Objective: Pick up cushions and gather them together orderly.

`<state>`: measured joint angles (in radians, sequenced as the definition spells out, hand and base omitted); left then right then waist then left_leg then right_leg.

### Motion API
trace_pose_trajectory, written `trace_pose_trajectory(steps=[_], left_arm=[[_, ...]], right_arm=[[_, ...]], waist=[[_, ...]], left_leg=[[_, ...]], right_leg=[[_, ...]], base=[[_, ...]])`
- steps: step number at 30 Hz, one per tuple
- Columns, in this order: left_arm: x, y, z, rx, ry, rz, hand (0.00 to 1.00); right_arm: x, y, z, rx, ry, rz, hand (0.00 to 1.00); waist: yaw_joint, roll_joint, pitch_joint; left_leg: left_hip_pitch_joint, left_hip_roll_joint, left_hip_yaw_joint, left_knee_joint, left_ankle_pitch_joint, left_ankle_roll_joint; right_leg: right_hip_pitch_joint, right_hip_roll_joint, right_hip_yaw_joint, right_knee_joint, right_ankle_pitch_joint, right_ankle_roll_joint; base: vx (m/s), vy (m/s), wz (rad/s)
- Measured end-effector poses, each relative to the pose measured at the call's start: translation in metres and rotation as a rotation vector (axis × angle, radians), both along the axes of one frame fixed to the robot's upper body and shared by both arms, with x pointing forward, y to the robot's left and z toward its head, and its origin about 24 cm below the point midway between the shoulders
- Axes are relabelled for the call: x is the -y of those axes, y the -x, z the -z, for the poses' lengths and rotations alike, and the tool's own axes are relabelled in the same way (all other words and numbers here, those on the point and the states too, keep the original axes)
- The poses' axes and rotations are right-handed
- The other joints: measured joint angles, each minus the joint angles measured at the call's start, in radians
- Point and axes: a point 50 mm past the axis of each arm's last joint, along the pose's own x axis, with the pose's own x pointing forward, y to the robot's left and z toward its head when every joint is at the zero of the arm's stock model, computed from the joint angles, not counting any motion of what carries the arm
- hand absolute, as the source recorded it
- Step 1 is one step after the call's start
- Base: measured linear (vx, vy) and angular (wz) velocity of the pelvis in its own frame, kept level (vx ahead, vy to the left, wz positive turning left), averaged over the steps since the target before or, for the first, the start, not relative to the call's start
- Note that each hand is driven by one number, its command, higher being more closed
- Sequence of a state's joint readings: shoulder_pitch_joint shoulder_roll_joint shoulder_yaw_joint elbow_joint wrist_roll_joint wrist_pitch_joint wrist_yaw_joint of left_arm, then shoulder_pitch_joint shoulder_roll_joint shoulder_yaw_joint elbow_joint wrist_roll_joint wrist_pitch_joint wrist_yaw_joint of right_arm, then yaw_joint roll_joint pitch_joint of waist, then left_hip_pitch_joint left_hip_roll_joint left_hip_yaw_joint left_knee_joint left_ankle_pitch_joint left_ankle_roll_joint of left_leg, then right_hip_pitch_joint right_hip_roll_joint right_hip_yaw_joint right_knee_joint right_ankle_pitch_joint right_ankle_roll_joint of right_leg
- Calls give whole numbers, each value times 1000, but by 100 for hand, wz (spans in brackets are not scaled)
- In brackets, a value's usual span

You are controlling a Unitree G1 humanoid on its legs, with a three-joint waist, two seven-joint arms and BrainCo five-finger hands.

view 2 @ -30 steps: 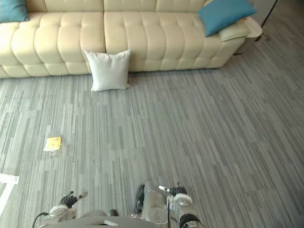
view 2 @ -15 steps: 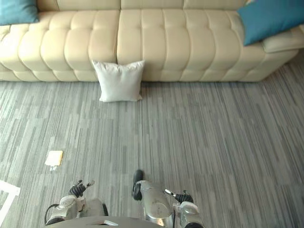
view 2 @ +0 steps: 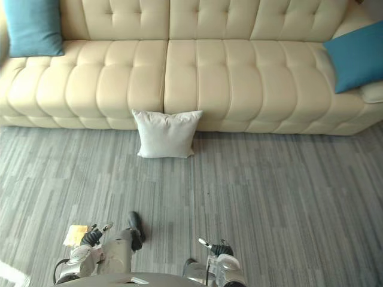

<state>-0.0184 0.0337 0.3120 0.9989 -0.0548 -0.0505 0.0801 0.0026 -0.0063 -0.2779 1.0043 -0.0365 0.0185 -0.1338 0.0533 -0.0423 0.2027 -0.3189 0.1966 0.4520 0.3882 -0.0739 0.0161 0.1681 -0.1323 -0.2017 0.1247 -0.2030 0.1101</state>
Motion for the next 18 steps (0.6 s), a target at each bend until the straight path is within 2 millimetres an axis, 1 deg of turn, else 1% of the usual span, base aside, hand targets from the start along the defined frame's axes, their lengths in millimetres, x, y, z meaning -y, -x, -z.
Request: trace_pose_trajectory(steps=[1, 2, 3, 4, 5, 6, 7, 8, 9, 10, 11, 12, 13, 14, 15, 16, 17, 18], left_arm=[[-2, 0, 0, -2, -6, 1, 0], [-3, 3, 1, -17, -7, 5, 0], [-4, 3, 2, -25, -16, 21, 0], [-4, 4, 2, -33, -17, 32, 0], [-6, 7, 4, -61, -29, 60, 0], [-6, 11, 5, -83, -34, 73, 0], [-6, 13, 6, -92, -34, 74, 0], [-5, 17, 8, -104, -34, 80, 0], [-5, 18, 8, -108, -33, 81, 0], [-5, 20, 9, -113, -31, 80, 0], [-4, 20, 9, -112, -29, 82, 0], [0, 20, 9, -112, -20, 83, 0], [3, 20, 10, -113, -12, 84, 0], [7, 19, 11, -112, -3, 89, 0], [9, 19, 11, -112, 1, 92, 0], [11, 17, 11, -113, -3, 112, 0], [12, 16, 11, -116, -4, 119, 0], [22, 16, 13, -122, 17, 133, 0]], right_arm=[[-1, 3, 1, -12, -3, 0, 0], [-1, 6, 3, -29, -6, 0, 0], [0, 5, 3, -28, -3, -2, 0], [0, 5, 3, -25, -4, -2, 0], [1, 0, 1, -8, -1, -9, 0], [1, -5, -1, 6, 10, -32, 0], [2, -7, -1, 11, 14, -43, 0], [3, -11, -3, 23, 22, -53, 0], [3, -12, -4, 29, 23, -53, 0], [3, -15, -5, 40, 24, -59, 0], [3, -17, -6, 50, 23, -62, 0], [4, -20, -8, 69, 19, -67, 0], [3, -24, -10, 79, 17, -70, 0], [3, -26, -11, 87, 17, -69, 0], [3, -26, -11, 88, 16, -63, 0], [4, -24, -10, 85, 11, -47, 0], [5, -23, -10, 85, 10, -38, 0], [12, -27, -13, 97, 30, -39, 0]], waist=[[2, -5, -4], [1, -13, -15], [-5, -14, -16], [-9, -15, -16], [-24, -14, -16], [-27, -12, -14], [-27, -11, -13], [-31, 9, -6], [-33, 10, -6], [-41, 9, -5], [-47, 10, -5], [-55, 12, -4], [-61, 13, -3], [-65, 13, -3], [-67, 12, -3], [-72, 4, 4], [-78, -2, 3], [-73, 43, 7]], left_leg=[[5, 0, 5, 36, -35, 7], [23, -9, 10, 75, -89, 17], [44, -20, 11, 79, -118, 25], [56, -28, 9, 75, -129, 28], [98, -48, 8, 56, -153, 32], [150, -63, 7, 35, -174, 36], [181, -69, 6, 22, -186, 37], [261, -73, 4, -13, -210, 29], [284, -73, 2, -24, -212, 25], [331, -73, -5, -52, -212, 22], [357, -71, -13, -72, -210, 14], [395, -64, -20, -107, -209, -6], [419, -60, -22, -131, -209, -23], [443, -57, -28, -158, -208, -54], [454, -59, -34, -170, -214, -64], [499, -69, -56, -192, -229, -94], [537, -73, -77, -214, -235, -118], [561, -56, -110, -255, -229, -110]], right_leg=[[-7, -12, 0, 39, 0, 0], [-44, -42, 1, 165, 1, 0], [-99, -69, 9, 310, 19, 9], [-129, -82, 15, 383, 39, 19], [-209, -115, 39, 587, 72, 30], [-273, -137, 33, 748, 60, 12], [-296, -141, 28, 800, 48, -5], [-354, -122, 16, 876, 13, -29], [-371, -109, 10, 878, 0, -36], [-405, -85, -10, 854, -35, -55], [-433, -66, -29, 809, -54, -67], [-488, -34, -53, 703, -66, -75], [-522, -15, -70, 596, -59, -78], [-540, 4, -90, 418, 0, -75], [-540, 10, -90, 331, 34, -72], [-520, 13, -80, 142, 165, -70], [-483, 18, -87, 125, 295, -90], [-489, 39, -98, 167, 245, -118]], base=[[480, 326, -12], [441, 324, -6], [417, 313, 0], [435, 292, 15], [405, 200, 16], [332, 145, 13], [342, 37, 1], [282, 0, 0], [419, -15, 12], [276, -35, 25], [409, -108, 36], [341, -127, 28], [415, -184, 25], [282, -151, 19], [400, -214, 38], [473, -230, 45], [482, -213, 44], [451, -172, 27]])
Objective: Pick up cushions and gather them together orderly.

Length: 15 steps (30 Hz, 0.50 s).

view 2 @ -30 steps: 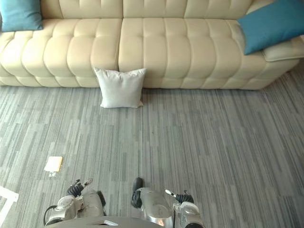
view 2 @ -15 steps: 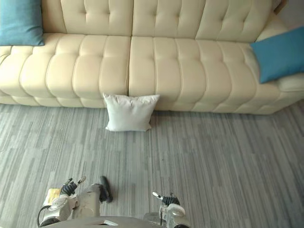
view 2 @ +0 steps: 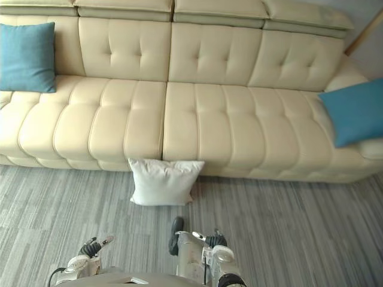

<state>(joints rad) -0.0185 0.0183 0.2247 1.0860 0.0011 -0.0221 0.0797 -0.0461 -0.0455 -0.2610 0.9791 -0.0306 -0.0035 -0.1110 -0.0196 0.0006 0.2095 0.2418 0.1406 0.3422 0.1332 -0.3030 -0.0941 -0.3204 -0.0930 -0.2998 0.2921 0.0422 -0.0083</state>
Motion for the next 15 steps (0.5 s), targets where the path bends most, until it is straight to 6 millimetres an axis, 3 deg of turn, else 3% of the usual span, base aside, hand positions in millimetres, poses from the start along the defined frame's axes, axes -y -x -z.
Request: trace_pose_trajectory(steps=[2, 4, 6, 7, 8, 9, 11, 12, 15], left_arm=[[12, -6, -1, 20, 28, 24, 0], [18, -8, -1, 23, 36, 42, 0], [21, -13, -3, 40, 45, 56, 0], [22, -20, -6, 68, 44, 54, 0], [20, -22, -8, 87, 41, 38, 0], [17, -22, -9, 93, 37, 21, 0], [14, -24, -11, 105, 32, 7, 0], [13, -26, -12, 116, 29, 2, 0], [13, -28, -13, 125, 27, 4, 0]], right_arm=[[6, -3, -3, 25, 5, 35, 0], [8, 1, -3, 21, 1, 63, 0], [10, 7, -2, 13, 9, 61, 0], [9, 12, 0, 1, 12, 56, 0], [7, 12, 0, -2, 13, 37, 0], [3, 11, 0, -2, 7, 23, 0], [1, 10, 1, -1, -1, 29, 0], [1, 14, 2, -15, -3, 32, 0], [1, 15, 3, -21, -9, 54, 0]], waist=[[1, 21, 4], [-14, 29, 2], [-19, 26, 7], [-10, 26, 7], [1, 29, 7], [14, 35, 4], [17, 34, 5], [22, 29, 8], [26, 18, 14]], left_leg=[[5, 4, -35, -13, 42, 7], [-1, 42, -67, 61, 65, -8], [-76, 99, -108, 295, 75, -45], [-152, 133, -143, 488, 126, -97], [-218, 169, -150, 654, 145, -114], [-299, 208, -119, 807, 128, -87], [-356, 230, -64, 843, 98, -52], [-390, 235, -9, 797, 66, -12], [-414, 219, 45, 568, 41, 4]], right_leg=[[-27, -3, -11, 93, -91, -16], [11, 0, -56, 139, -167, -17], [87, 1, -97, 139, -205, -27], [125, 3, -107, 139, -224, -34], [150, 8, -104, 138, -240, -42], [174, 19, -85, 132, -254, -37], [207, 21, -63, 106, -252, -25], [241, 10, -43, 76, -242, -9], [284, -31, -22, 67, -225, 20]], base=[[420, -184, 22], [379, -184, 50], [390, -149, 64], [335, -66, 28], [373, 25, -24], [303, 62, -45], [288, 108, -43], [275, 162, -34], [256, 270, -23]])
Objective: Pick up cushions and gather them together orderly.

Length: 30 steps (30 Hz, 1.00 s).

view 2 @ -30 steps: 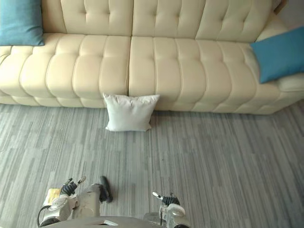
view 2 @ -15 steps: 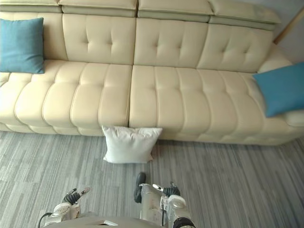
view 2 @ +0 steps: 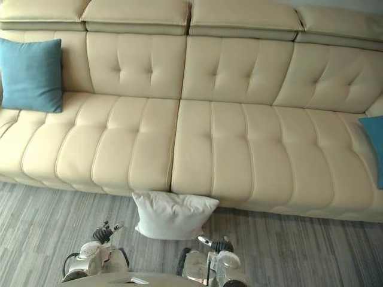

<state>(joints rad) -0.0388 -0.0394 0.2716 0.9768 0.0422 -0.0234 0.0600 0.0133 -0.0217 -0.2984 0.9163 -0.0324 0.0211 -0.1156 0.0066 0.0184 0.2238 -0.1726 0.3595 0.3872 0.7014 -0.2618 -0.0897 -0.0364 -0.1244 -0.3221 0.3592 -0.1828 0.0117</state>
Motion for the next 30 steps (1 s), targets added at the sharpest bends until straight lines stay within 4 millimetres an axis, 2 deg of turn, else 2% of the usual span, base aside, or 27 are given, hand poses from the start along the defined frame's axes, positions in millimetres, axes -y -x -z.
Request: trace_pose_trajectory(steps=[1, 2, 3, 4, 7, 8, 9, 12, 16, 21, 25, 27, 28, 29, 30], left_arm=[[0, 0, 0, 1, -1, 2, 0], [2, -2, -1, 4, 1, 11, 0], [-10, -5, -3, 14, -41, 19, 0], [-15, -5, -4, 15, -63, 34, 0], [-16, 10, 4, -52, -59, 46, 0], [-18, 15, 6, -68, -63, 55, 0], [-18, 19, 7, -77, -64, 58, 0], [-18, 26, 11, -106, -66, 70, 0], [-18, 32, 13, -128, -66, 83, 0], [-21, 35, 13, -138, -76, 92, 0], [-26, 36, 13, -138, -89, 94, 0], [-27, 35, 12, -135, -95, 93, 0], [-29, 32, 11, -129, -101, 97, 0], [-31, 30, 10, -121, -108, 97, 0], [-34, 28, 9, -115, -113, 95, 0]], right_arm=[[1, 1, 0, -5, 2, -1, 0], [3, 2, 0, -9, 11, -2, 0], [-9, 2, 2, -9, -22, -6, 0], [-13, 3, 3, -13, -35, -5, 0], [-15, 4, 4, -17, -39, -7, 0], [-16, 5, 5, -24, -38, -12, 0], [-15, 5, 5, -24, -37, -13, 0], [-8, 11, 8, -55, -16, -28, 0], [-1, 19, 11, -92, -1, -37, 0], [1, 18, 10, -98, 17, -70, 0], [0, 17, 10, -106, 25, -103, 0], [-1, 12, 9, -95, 30, -115, 0], [-2, 6, 7, -80, 34, -129, 0], [-4, -3, 4, -58, 40, -153, 0], [-6, -7, 3, -48, 41, -164, 0]], waist=[[6, 5, -3], [18, 2, -9], [18, -26, -22], [18, -41, -31], [15, -56, -41], [18, -40, -42], [17, -51, -56], [10, -36, -60], [5, -31, -66], [-2, -34, -70], [0, -53, -79], [-1, -58, -77], [-2, -61, -75], [-2, -63, -68], [-3, -63, -63]], left_leg=[[-4, -17, -6, -147, 29, 13], [14, -52, -26, -218, 84, -22], [21, -101, -18, -244, 95, -5], [20, -116, -30, -253, 94, -1], [72, -147, -22, -291, 89, 9], [88, -158, -12, -316, 89, 9], [96, -162, -4, -330, 89, 9], [125, -179, 5, -402, 120, 3], [183, -190, 5, -494, 157, -7], [217, -216, -3, -568, 186, -12], [225, -237, 24, -609, 207, -18], [203, -238, 40, -598, 195, -29], [165, -237, 52, -569, 166, -33], [134, -233, 53, -537, 144, -32], [112, -223, 58, -515, 127, -33]], right_leg=[[4, -15, 16, 13, -1, 24], [-5, -23, 51, 21, -15, 64], [-1, -36, 93, -36, -6, 79], [8, -19, 105, -90, 13, 78], [74, -7, 130, -181, 71, 77], [80, -7, 142, -200, 80, 74], [81, -7, 149, -210, 83, 78], [88, -5, 162, -253, 115, 78], [109, 10, 183, -293, 148, 71], [105, 6, 212, -324, 170, 77], [70, -4, 263, -335, 175, 85], [31, -4, 296, -333, 186, 84], [-20, 1, 332, -330, 201, 75], [-54, 3, 337, -332, 205, 65], [-76, 3, 311, -333, 203, 34]], base=[[199, 350, -31], [219, 347, -25], [178, 236, -11], [139, 119, 12], [101, 79, 2], [99, 100, -19], [74, 41, -26], [33, -19, -17], [-15, -32, -22], [-109, -6, -19], [-139, 14, -24], [-167, 31, -57], [-202, 33, -89], [-190, 29, -100], [-136, 16, -93]])
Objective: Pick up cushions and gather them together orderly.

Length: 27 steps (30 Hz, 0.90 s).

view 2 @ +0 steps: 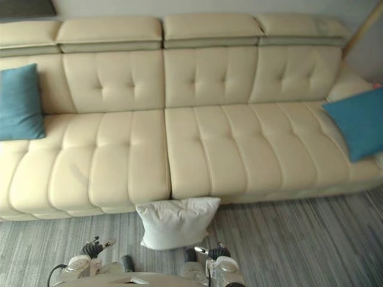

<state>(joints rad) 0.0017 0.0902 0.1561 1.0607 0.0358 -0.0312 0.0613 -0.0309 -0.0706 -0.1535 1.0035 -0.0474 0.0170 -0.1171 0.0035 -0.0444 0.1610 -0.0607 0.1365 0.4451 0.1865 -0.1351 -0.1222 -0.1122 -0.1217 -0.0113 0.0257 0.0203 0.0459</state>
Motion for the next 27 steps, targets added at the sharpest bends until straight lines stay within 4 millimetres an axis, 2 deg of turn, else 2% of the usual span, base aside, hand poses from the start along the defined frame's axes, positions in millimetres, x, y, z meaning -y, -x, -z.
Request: trace_pose_trajectory(steps=[1, 2, 3, 4, 5, 6, 7, 8, 9, 11, 12, 15, 19, 20, 23, 24, 27], left_arm=[[-3, 0, -1, 2, -5, -7, 0], [-7, 1, -1, 0, -13, -10, 0], [-13, 1, -2, -2, -27, -12, 0], [-15, 2, -2, -4, -31, -12, 0], [-17, 3, -2, -8, -36, -12, 0], [-16, 3, -2, -12, -37, -6, 0], [-15, 3, -2, -13, -37, -1, 0], [-14, 2, -2, -13, -44, 11, 0], [-14, 1, -2, -13, -50, 19, 0], [-14, 3, -1, -17, -56, 17, 0], [-11, 3, -1, -17, -49, 15, 0], [-9, 3, 0, -13, -31, -15, 0], [-3, 1, 0, -6, -17, -22, 0], [-2, 1, 0, -6, -15, -20, 0], [9, 1, 2, -9, 12, -7, 0], [12, 2, 3, -9, 22, -4, 0], [12, 1, 2, -5, 31, -4, 0]], right_arm=[[-2, -5, -1, 9, 2, -21, 0], [-4, -7, -2, 13, 2, -36, 0], [-5, -6, -2, 14, 1, -36, 0], [-4, -6, -2, 14, 3, -36, 0], [-2, -6, -2, 15, 7, -36, 0], [3, -7, -3, 16, 23, -38, 0], [5, -8, -4, 20, 28, -38, 0], [7, -9, -5, 24, 31, -36, 0], [10, -10, -6, 29, 40, -37, 0], [13, -4, -4, 7, 45, -36, 0], [16, -3, -3, -7, 50, -35, 0], [20, -3, -3, -9, 60, -32, 0], [26, 5, -2, -21, 59, 17, 0], [27, 6, -1, -23, 59, 25, 0], [33, 17, 1, -40, 57, 73, 0], [35, 20, 1, -46, 57, 89, 0], [36, 20, 1, -40, 59, 93, 0]], waist=[[-1, 14, 12], [-5, 17, 14], [-4, 12, 15], [-4, 12, 15], [-9, 14, 16], [-11, 35, 24], [-11, 41, 27], [-19, 51, 25], [-25, 54, 25], [-26, 38, 17], [-19, 44, 19], [-24, 52, 18], [-30, 58, 20], [-28, 59, 20], [-27, 79, 22], [-17, 88, 23], [-7, 87, 24]], left_leg=[[-18, 34, 18, 26, -11, 2], [-33, 60, 33, 56, -22, 1], [-51, 85, 42, 124, -48, -7], [-55, 91, 36, 153, -56, 0], [-62, 99, 15, 193, -75, 1], [-64, 112, -30, 217, -90, -1], [-69, 112, -46, 216, -95, -5], [-80, 113, -75, 209, -97, -11], [-85, 110, -91, 204, -94, -15], [-76, 92, -121, 181, -76, -28], [-81, 101, -140, 172, -61, -38], [-96, 110, -178, 141, -10, -44], [-83, 107, -172, 72, 92, -22], [-78, 105, -169, 64, 101, -21], [-47, 81, -165, -11, 141, -23], [-26, 73, -157, -53, 146, -26], [-15, 51, -145, -96, 165, -13]], right_leg=[[-13, -6, -94, 12, -16, -58], [-34, -30, -208, 48, -30, -85], [-48, -61, -305, 92, -25, -84], [-53, -66, -305, 114, -11, -69], [-65, -70, -281, 158, -1, -18], [-68, -64, -269, 202, -16, 1], [-69, -63, -263, 215, -17, 6], [-94, -55, -209, 260, -25, 12], [-105, -46, -168, 281, -34, 17], [-90, -48, -133, 282, -105, 73], [-92, -40, -147, 300, -123, 65], [-92, -32, -200, 313, -146, 47], [-57, -31, -255, 291, -155, 31], [-53, -31, -256, 290, -155, 31], [-19, -31, -286, 255, -147, 28], [-8, -30, -290, 240, -137, 31], [-2, -38, -287, 199, -105, 43]], base=[[-81, 1, -87], [-9, 17, -84], [21, 28, -58], [35, 37, -30], [52, -19, -6], [61, -31, -1], [57, -37, 13], [37, -6, 29], [64, -26, 51], [118, -119, 52], [93, -160, 37], [74, -162, 42], [43, -121, 36], [9, -92, 29], [-19, -37, 26], [-38, 43, 17], [-63, 67, 2]])
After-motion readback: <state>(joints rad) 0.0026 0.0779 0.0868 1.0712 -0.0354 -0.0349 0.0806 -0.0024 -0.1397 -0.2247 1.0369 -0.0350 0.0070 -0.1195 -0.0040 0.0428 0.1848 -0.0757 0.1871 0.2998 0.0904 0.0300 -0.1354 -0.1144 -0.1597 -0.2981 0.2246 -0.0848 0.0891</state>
